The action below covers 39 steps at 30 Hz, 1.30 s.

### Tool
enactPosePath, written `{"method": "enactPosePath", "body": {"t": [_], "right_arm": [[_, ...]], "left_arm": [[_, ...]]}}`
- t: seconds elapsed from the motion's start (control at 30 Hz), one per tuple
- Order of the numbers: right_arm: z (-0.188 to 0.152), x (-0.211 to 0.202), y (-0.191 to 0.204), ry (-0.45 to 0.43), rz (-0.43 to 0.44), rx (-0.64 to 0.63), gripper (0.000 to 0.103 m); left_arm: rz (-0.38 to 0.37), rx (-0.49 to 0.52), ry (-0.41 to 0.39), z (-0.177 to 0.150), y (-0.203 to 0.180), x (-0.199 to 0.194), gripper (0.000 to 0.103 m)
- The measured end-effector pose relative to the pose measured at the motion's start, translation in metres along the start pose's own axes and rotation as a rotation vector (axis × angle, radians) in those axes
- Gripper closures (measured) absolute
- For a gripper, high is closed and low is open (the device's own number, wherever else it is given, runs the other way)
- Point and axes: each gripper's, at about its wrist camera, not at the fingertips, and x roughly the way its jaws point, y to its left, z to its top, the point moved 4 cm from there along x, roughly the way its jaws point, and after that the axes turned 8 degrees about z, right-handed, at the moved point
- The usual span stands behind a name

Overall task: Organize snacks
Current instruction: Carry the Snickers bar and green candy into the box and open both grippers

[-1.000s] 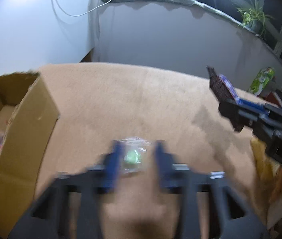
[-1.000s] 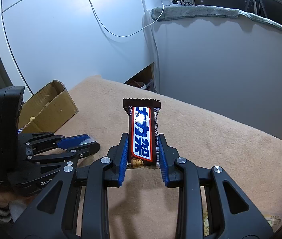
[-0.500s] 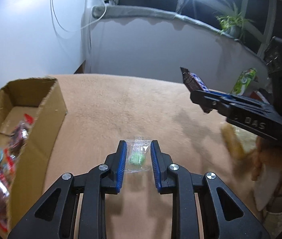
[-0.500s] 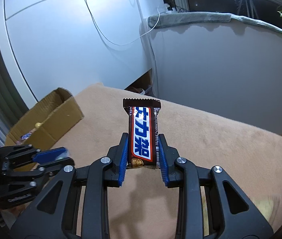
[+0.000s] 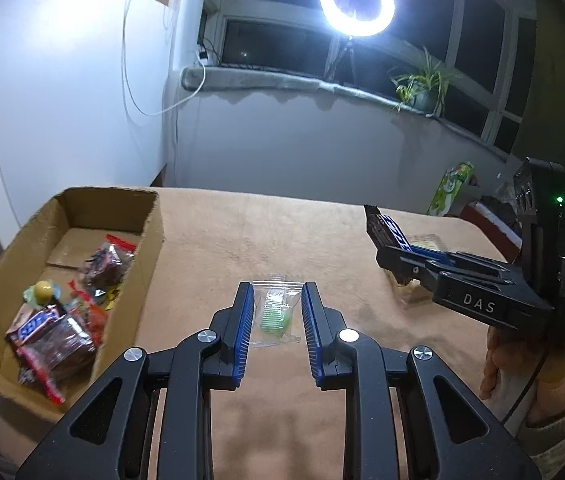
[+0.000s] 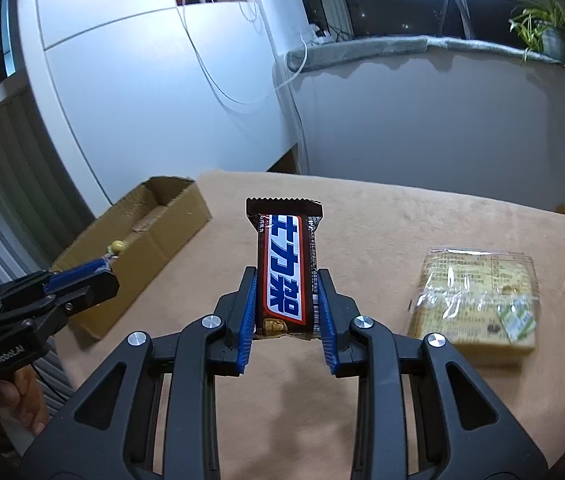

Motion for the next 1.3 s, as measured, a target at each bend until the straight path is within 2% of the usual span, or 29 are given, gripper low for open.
{"method": "enactPosePath", "body": {"t": [0.27,0.57,0.87,1.3], "right_arm": [[0.010,-0.001,0.068,-0.011,0.002,-0.096,0.074],[0.015,0.027,0.131,0.033,0.047,-0.193,0.074],[0.018,0.067,0.179,0.086,0.102,-0.268,0.074],[0.038,0.127,0.214,0.130,0.145,-0.332,0.074]], "left_arm": [[0.002,-0.039,-0.062,-0.002,0.036,-0.033,0.080],[0.079,-0.109,-0.100,-0.009,0.105,-0.056,0.080],[0.130,-0.193,-0.096,-0.016,0.163,-0.054,0.080],[0.129,-0.216,-0.057,-0.017,0.194,-0.025,0.080]]}}
